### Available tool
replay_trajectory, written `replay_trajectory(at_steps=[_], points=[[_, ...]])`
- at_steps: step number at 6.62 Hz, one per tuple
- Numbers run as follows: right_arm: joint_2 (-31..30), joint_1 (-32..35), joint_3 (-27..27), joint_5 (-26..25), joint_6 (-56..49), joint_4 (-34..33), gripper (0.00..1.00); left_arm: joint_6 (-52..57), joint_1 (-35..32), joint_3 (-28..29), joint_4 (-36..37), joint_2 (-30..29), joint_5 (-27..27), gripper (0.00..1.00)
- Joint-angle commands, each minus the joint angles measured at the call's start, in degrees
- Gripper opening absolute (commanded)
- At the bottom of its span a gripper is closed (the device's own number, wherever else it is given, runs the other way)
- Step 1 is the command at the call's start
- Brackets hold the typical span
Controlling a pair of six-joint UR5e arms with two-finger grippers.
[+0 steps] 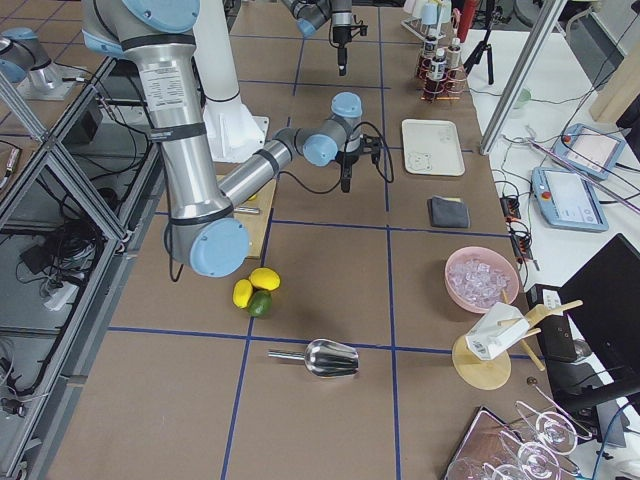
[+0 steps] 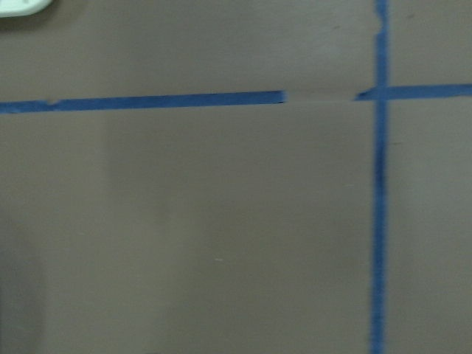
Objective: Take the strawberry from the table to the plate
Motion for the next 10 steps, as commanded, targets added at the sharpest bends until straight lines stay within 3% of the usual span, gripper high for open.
replay_trajectory(at_steps=[1, 2, 4, 6, 7, 8, 10], points=[[-9.1, 15.8, -2.6, 7.3, -22.4, -0.1, 1.0, 7.8, -2.3, -0.4, -0.1, 5.5, 0.0, 0.99], [-10.5, 22.5, -6.6, 10.8, -30.7, -0.5, 1.0, 13.2, -3.8, -0.4, -0.1, 8.8, 0.0, 0.99], [-10.0, 32.7, -17.8, 11.1, -46.9, -0.6, 1.0, 29.1, -10.6, -0.3, -0.1, 16.9, -0.7, 0.99], [-9.1, 35.5, -23.7, 10.6, -48.5, -0.5, 1.0, 36.9, -17.0, 0.5, 0.0, 21.0, -3.7, 0.99], [-9.0, 37.0, -23.0, 10.1, -48.6, -0.4, 1.0, 41.0, -21.4, 1.9, 0.8, 21.8, -4.3, 0.99], [-9.0, 37.4, -22.5, 10.0, -48.6, -0.3, 1.0, 46.6, -27.9, 3.0, 6.2, 21.7, -8.8, 1.0], [-8.9, 37.3, -22.7, 10.0, -48.6, -0.1, 1.0, 60.9, -36.3, 2.5, 22.5, 18.8, -9.3, 1.0]])
